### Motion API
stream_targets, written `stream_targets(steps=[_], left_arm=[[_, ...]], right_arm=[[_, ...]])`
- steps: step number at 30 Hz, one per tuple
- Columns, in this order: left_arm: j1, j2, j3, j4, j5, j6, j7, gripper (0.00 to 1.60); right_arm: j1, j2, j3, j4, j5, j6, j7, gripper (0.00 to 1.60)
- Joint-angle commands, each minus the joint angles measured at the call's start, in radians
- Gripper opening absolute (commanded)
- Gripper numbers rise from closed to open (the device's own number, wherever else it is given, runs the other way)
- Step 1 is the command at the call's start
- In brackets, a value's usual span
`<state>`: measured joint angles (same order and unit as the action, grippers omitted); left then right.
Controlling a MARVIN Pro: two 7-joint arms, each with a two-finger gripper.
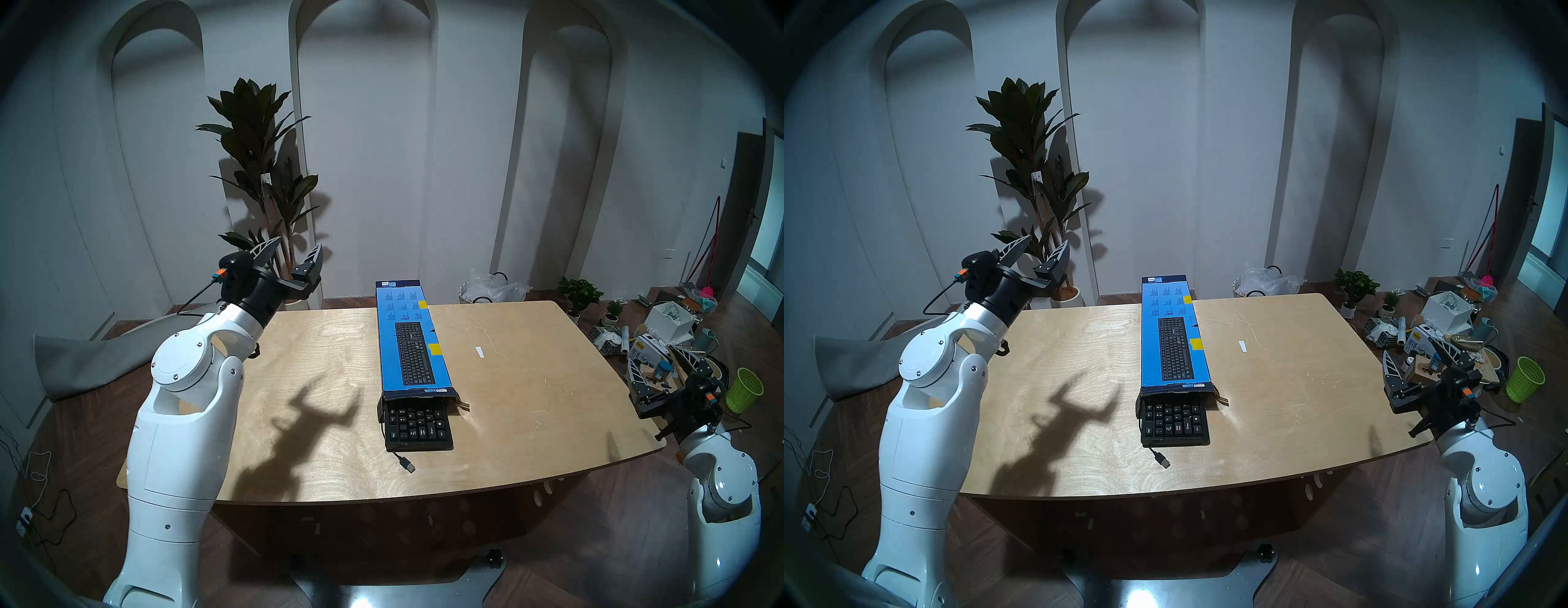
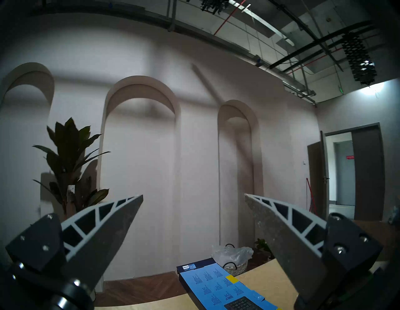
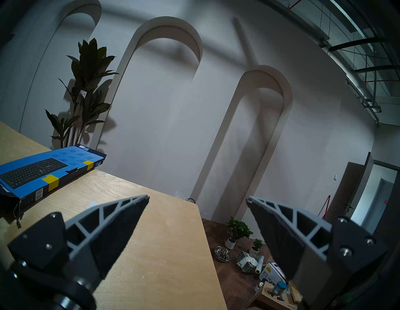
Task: Unwrap the new keyboard and set the wrapping aside
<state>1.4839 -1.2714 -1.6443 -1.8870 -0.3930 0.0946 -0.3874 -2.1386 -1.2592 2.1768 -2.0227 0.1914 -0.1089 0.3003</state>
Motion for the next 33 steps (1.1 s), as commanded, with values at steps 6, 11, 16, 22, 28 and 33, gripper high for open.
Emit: stream_targets(steps=[6, 11, 16, 22, 28, 33], left_arm=[[0.085, 0.177, 0.057, 0.012, 0.122, -0.170, -0.215, 1.60], [0.100, 0.221, 0.126, 0.018, 0.195, -0.254, -0.314, 1.60], [0.104, 0.242, 0.181, 0.018, 0.316, -0.318, -0.376, 1.60], [0.063, 0.231, 0.197, 0.058, 0.407, -0.415, -0.379, 1.60], [0.039, 0.183, 0.232, 0.140, 0.471, -0.524, -0.331, 1.60], [0.009, 0.162, 0.258, 0.222, 0.530, -0.616, -0.289, 1.60]], right_arm=[[0.003, 0.003, 0.000, -0.013, 0.000, -0.004, 0.001, 1.60], [0.002, 0.003, 0.000, -0.013, 0.000, -0.004, 0.001, 1.60], [0.002, 0.003, 0.000, -0.013, 0.000, -0.004, 0.001, 1.60], [0.002, 0.003, 0.000, -0.014, 0.000, -0.004, 0.001, 1.60], [0.002, 0.004, 0.000, -0.014, 0.001, -0.004, 0.001, 1.60], [0.002, 0.004, 0.000, -0.014, 0.001, -0.004, 0.000, 1.60]])
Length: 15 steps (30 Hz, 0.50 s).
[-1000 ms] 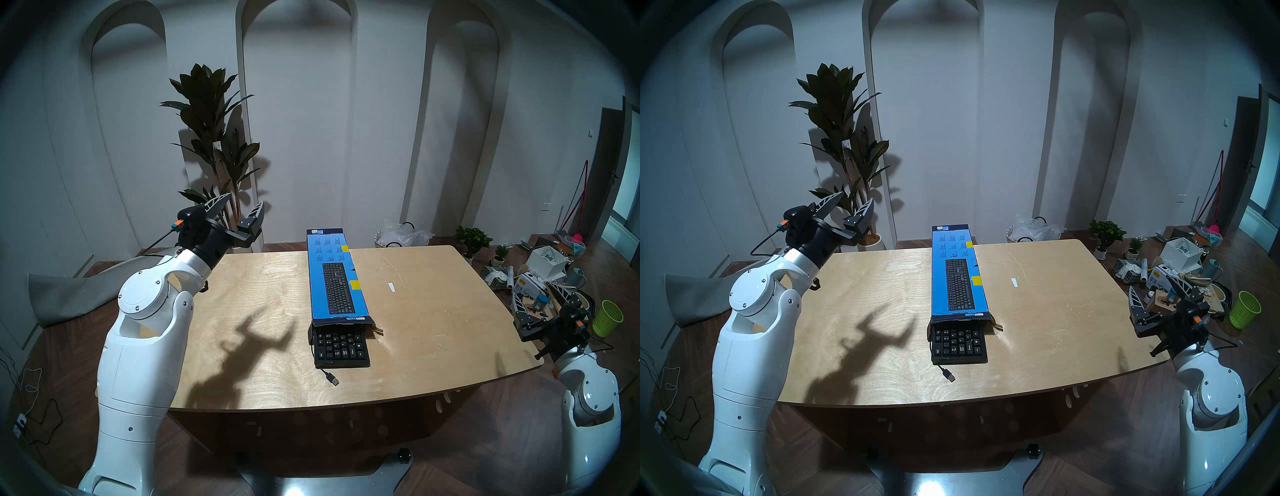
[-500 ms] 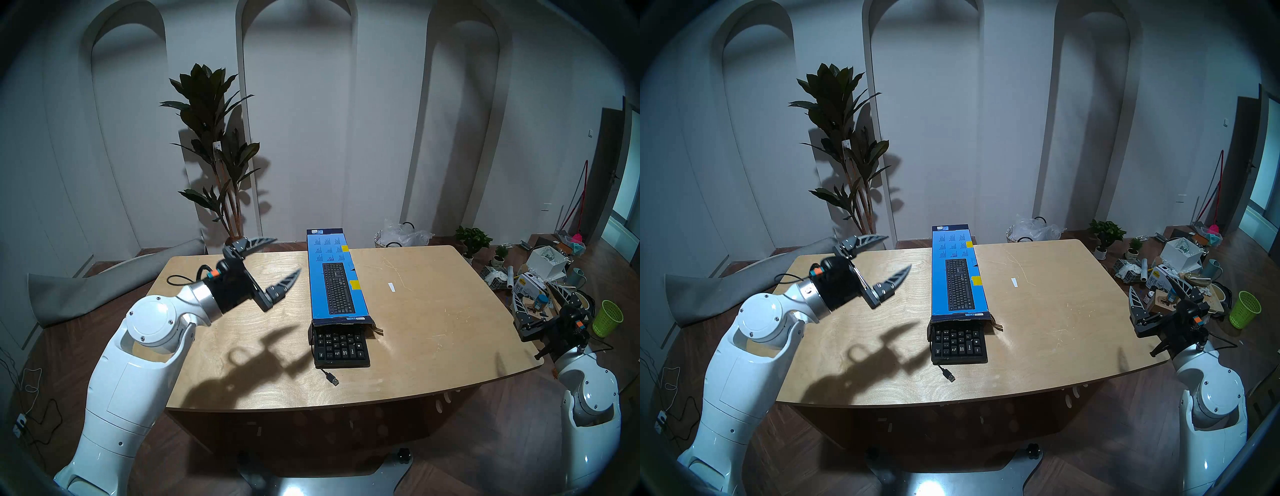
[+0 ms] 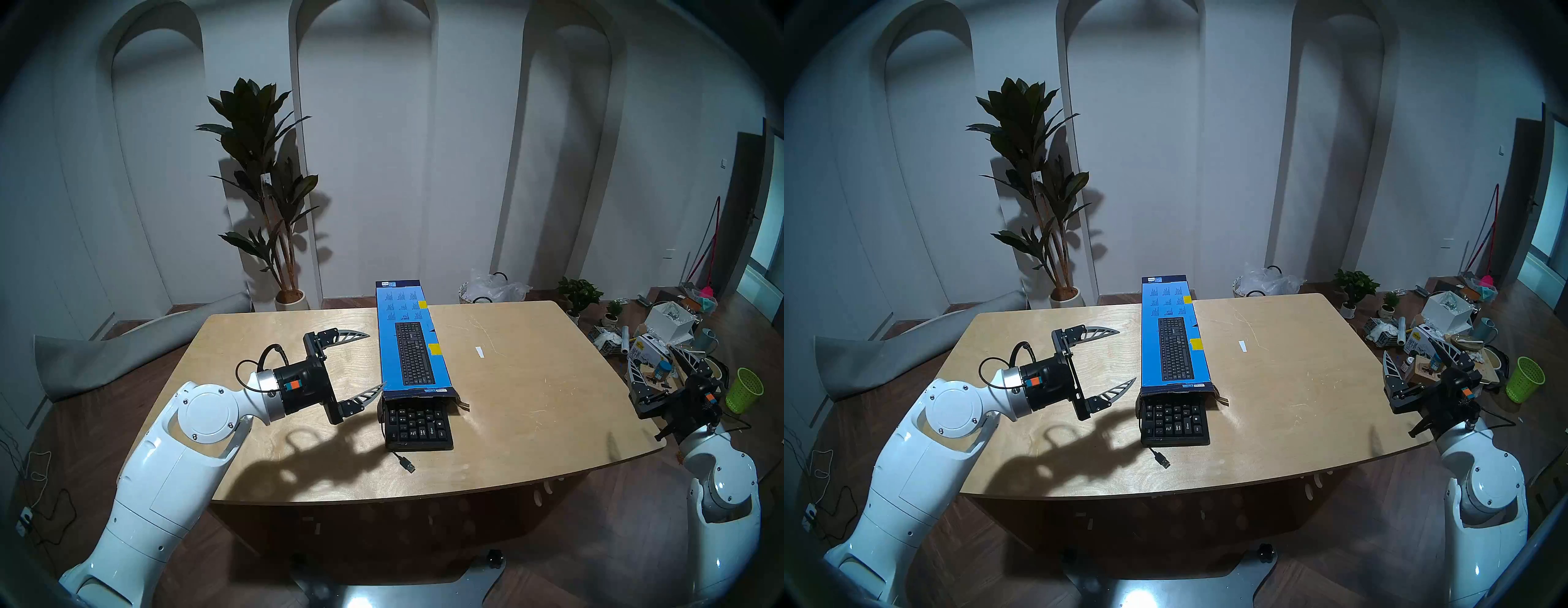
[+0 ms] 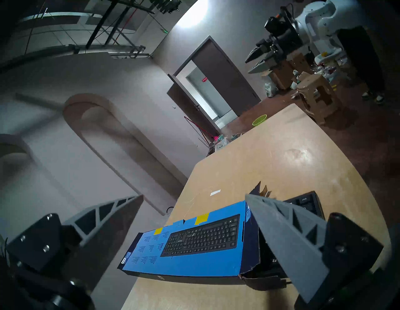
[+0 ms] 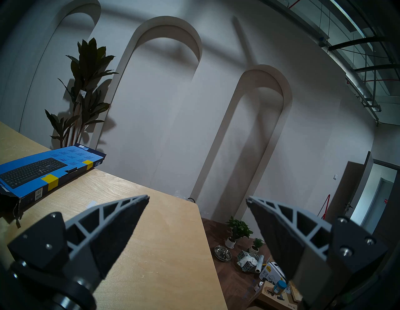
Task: Unwrap the new keyboard and set the wrapping aside
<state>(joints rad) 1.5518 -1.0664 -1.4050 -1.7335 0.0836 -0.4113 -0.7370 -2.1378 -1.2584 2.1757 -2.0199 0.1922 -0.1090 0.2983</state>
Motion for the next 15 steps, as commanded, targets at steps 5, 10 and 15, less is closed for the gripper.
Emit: stream_targets(steps=[5, 10, 15], left_arm=[[-0.091, -0.049, 0.041, 0.123, 0.079, -0.183, 0.082, 1.60], [-0.143, -0.047, 0.065, 0.158, 0.097, -0.260, 0.079, 1.60], [-0.162, -0.010, 0.081, 0.171, 0.079, -0.350, 0.051, 1.60]], right_arm=[[0.001, 0.003, 0.001, -0.017, 0.000, -0.004, 0.002, 1.60], [0.001, 0.003, 0.001, -0.017, 0.000, -0.004, 0.002, 1.60], [0.001, 0.004, 0.001, -0.017, 0.000, -0.004, 0.002, 1.60]])
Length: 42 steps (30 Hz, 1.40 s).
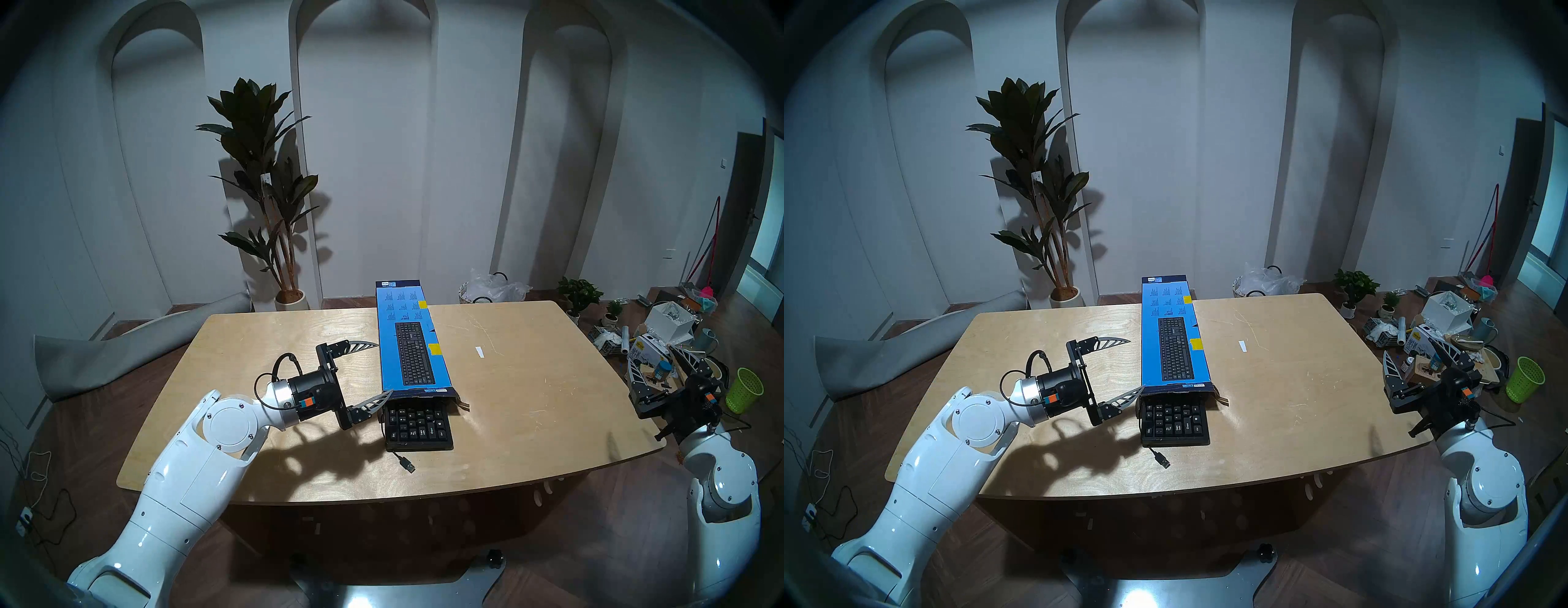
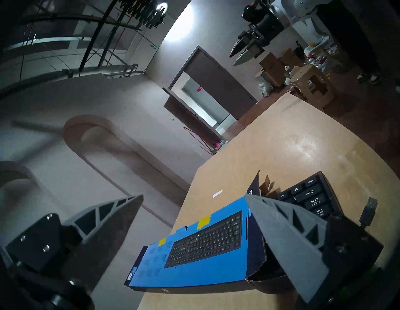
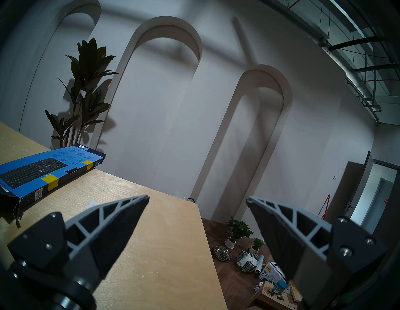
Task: Unwrap the new keyboard and set the wrapping aside
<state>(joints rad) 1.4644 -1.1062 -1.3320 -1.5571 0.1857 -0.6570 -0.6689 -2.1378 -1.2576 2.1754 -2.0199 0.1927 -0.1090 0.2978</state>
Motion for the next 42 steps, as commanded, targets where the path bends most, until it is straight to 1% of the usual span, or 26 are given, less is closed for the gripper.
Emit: stream_targets(steps=[1, 2, 3, 5, 6, 7, 8, 10, 12, 14, 15, 16, 17, 20, 22, 25, 26, 28, 29, 32, 33, 36, 38, 39, 40, 42], left_arm=[[-0.075, 0.046, 0.013, -0.008, -0.025, -0.118, -0.031, 1.60], [-0.077, 0.058, 0.018, -0.004, -0.031, -0.146, -0.039, 1.60], [-0.075, 0.075, 0.026, -0.010, -0.034, -0.144, -0.054, 1.60], [-0.078, 0.104, 0.040, 0.005, -0.058, -0.205, -0.088, 1.60], [-0.077, 0.118, 0.046, 0.004, -0.074, -0.190, -0.102, 1.60], [-0.080, 0.131, 0.050, 0.024, -0.095, -0.232, -0.123, 1.60], [-0.083, 0.143, 0.061, 0.032, -0.118, -0.230, -0.144, 1.60], [-0.094, 0.151, 0.076, 0.067, -0.165, -0.262, -0.174, 1.60], [-0.131, 0.174, 0.106, 0.103, -0.190, -0.283, -0.225, 1.60], [-0.163, 0.161, 0.127, 0.149, -0.253, -0.224, -0.260, 1.60], [-0.162, 0.157, 0.125, 0.148, -0.254, -0.212, -0.278, 1.60], [-0.194, 0.156, 0.148, 0.169, -0.264, -0.203, -0.307, 1.60], [-0.180, 0.136, 0.131, 0.164, -0.276, -0.160, -0.314, 1.60], [-0.224, 0.098, 0.144, 0.205, -0.307, -0.113, -0.337, 1.60], [-0.223, 0.068, 0.126, 0.214, -0.311, -0.081, -0.341, 1.60], [-0.261, 0.034, 0.135, 0.249, -0.333, -0.012, -0.356, 1.60], [-0.251, 0.020, 0.120, 0.252, -0.339, -0.011, -0.358, 1.60], [-0.302, 0.003, 0.142, 0.287, -0.358, 0.060, -0.374, 1.60], [-0.276, -0.010, 0.120, 0.283, -0.362, 0.045, -0.375, 1.60], [-0.331, -0.031, 0.139, 0.326, -0.389, 0.120, -0.418, 1.60], [-0.307, -0.041, 0.118, 0.314, -0.389, 0.116, -0.416, 1.60], [-0.345, -0.066, 0.122, 0.361, -0.392, 0.140, -0.447, 1.60], [-0.359, -0.091, 0.111, 0.391, -0.388, 0.128, -0.439, 1.60], [-0.378, -0.103, 0.119, 0.419, -0.373, 0.084, -0.414, 1.60], [-0.374, -0.115, 0.109, 0.424, -0.360, 0.071, -0.397, 1.60], [-0.415, -0.140, 0.121, 0.483, -0.361, 0.056, -0.381, 1.60]], right_arm=[[0.001, 0.003, 0.001, -0.017, 0.000, -0.004, 0.002, 1.60], [0.001, 0.003, 0.001, -0.017, 0.000, -0.004, 0.002, 1.60], [0.001, 0.003, 0.001, -0.017, 0.000, -0.004, 0.002, 1.60], [0.000, 0.003, 0.001, -0.017, 0.000, -0.004, 0.002, 1.60], [0.000, 0.003, 0.001, -0.017, 0.000, -0.004, 0.002, 1.60], [0.000, 0.003, 0.001, -0.017, 0.000, -0.004, 0.002, 1.60], [0.000, 0.003, 0.001, -0.017, 0.000, -0.004, 0.002, 1.60], [0.000, 0.003, 0.001, -0.018, 0.000, -0.004, 0.002, 1.60], [-0.001, 0.003, 0.001, -0.018, 0.000, -0.004, 0.002, 1.60], [-0.001, 0.003, 0.001, -0.018, 0.000, -0.004, 0.002, 1.60], [0.000, 0.003, 0.001, -0.018, 0.000, -0.004, 0.002, 1.60], [0.000, 0.003, 0.001, -0.018, 0.000, -0.004, 0.002, 1.60], [0.000, 0.003, 0.001, -0.017, 0.000, -0.004, 0.002, 1.60], [0.000, 0.004, 0.001, -0.017, 0.001, -0.004, 0.002, 1.60], [0.001, 0.004, 0.001, -0.016, 0.001, -0.004, 0.002, 1.60], [0.001, 0.004, 0.000, -0.015, 0.001, -0.004, 0.001, 1.60], [0.001, 0.004, 0.000, -0.015, 0.001, -0.004, 0.001, 1.60], [0.001, 0.004, 0.000, -0.015, 0.001, -0.004, 0.001, 1.60], [0.001, 0.004, 0.000, -0.015, 0.001, -0.004, 0.001, 1.60], [0.001, 0.004, 0.000, -0.016, 0.001, -0.004, 0.001, 1.60], [0.001, 0.004, 0.000, -0.016, 0.001, -0.004, 0.001, 1.60], [0.000, 0.004, 0.000, -0.017, 0.001, -0.004, 0.001, 1.60], [0.000, 0.004, 0.000, -0.017, 0.001, -0.004, 0.001, 1.60], [0.000, 0.004, 0.000, -0.017, 0.001, -0.004, 0.001, 1.60], [0.000, 0.004, 0.000, -0.016, 0.001, -0.004, 0.001, 1.60], [0.000, 0.004, 0.000, -0.016, 0.001, -0.004, 0.001, 1.60]])
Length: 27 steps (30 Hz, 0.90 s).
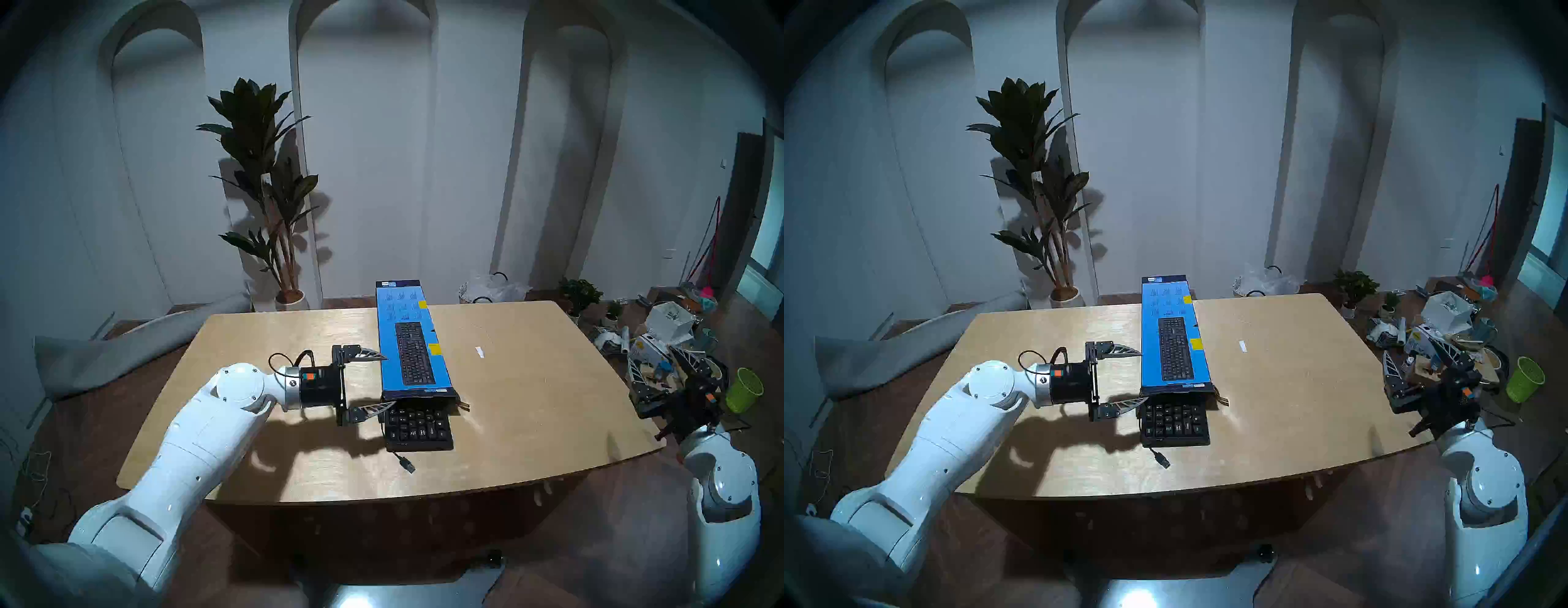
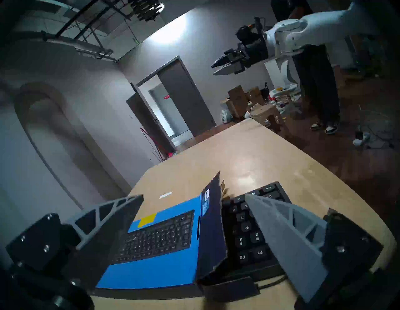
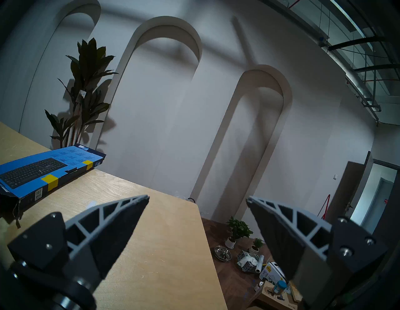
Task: Unwrap the new keyboard and set the wrapping aside
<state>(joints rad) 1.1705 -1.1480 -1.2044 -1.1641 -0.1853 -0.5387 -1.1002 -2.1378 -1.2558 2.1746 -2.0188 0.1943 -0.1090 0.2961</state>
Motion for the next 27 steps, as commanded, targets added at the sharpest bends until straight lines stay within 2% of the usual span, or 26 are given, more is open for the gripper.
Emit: stream_targets(steps=[1, 2, 6, 8, 11, 13, 16, 21, 26, 27], left_arm=[[-0.095, -0.098, -0.020, 0.069, 0.010, -0.072, 0.072, 1.60], [-0.127, -0.112, -0.013, 0.104, 0.019, -0.084, 0.060, 1.60], [-0.146, -0.128, -0.014, 0.150, 0.044, -0.154, 0.060, 1.60], [-0.172, -0.119, 0.008, 0.181, 0.062, -0.196, 0.034, 1.60], [-0.166, -0.104, 0.023, 0.190, 0.055, -0.252, -0.025, 1.60], [-0.148, -0.089, 0.028, 0.167, 0.018, -0.280, -0.074, 1.60], [-0.117, -0.045, 0.072, 0.106, -0.028, -0.314, -0.087, 1.60], [-0.083, 0.042, 0.156, 0.031, -0.055, -0.309, -0.012, 1.60], [-0.076, 0.104, 0.212, -0.009, -0.080, -0.290, -0.005, 1.60], [-0.069, 0.102, 0.207, -0.009, -0.064, -0.297, 0.006, 1.60]], right_arm=[[0.000, 0.003, 0.001, -0.017, 0.000, -0.004, 0.002, 1.60], [0.000, 0.003, 0.001, -0.017, 0.000, -0.004, 0.002, 1.60], [0.000, 0.003, 0.001, -0.018, 0.000, -0.004, 0.002, 1.60], [-0.001, 0.003, 0.001, -0.018, 0.000, -0.004, 0.002, 1.60], [-0.002, 0.003, 0.002, -0.020, 0.000, -0.004, 0.003, 1.60], [-0.002, 0.003, 0.002, -0.020, 0.000, -0.004, 0.003, 1.60], [-0.002, 0.003, 0.002, -0.020, 0.000, -0.004, 0.002, 1.60], [-0.002, 0.003, 0.002, -0.020, 0.000, -0.004, 0.002, 1.60], [-0.002, 0.003, 0.001, -0.019, 0.000, -0.004, 0.002, 1.60], [-0.002, 0.003, 0.001, -0.019, 0.000, -0.004, 0.002, 1.60]])
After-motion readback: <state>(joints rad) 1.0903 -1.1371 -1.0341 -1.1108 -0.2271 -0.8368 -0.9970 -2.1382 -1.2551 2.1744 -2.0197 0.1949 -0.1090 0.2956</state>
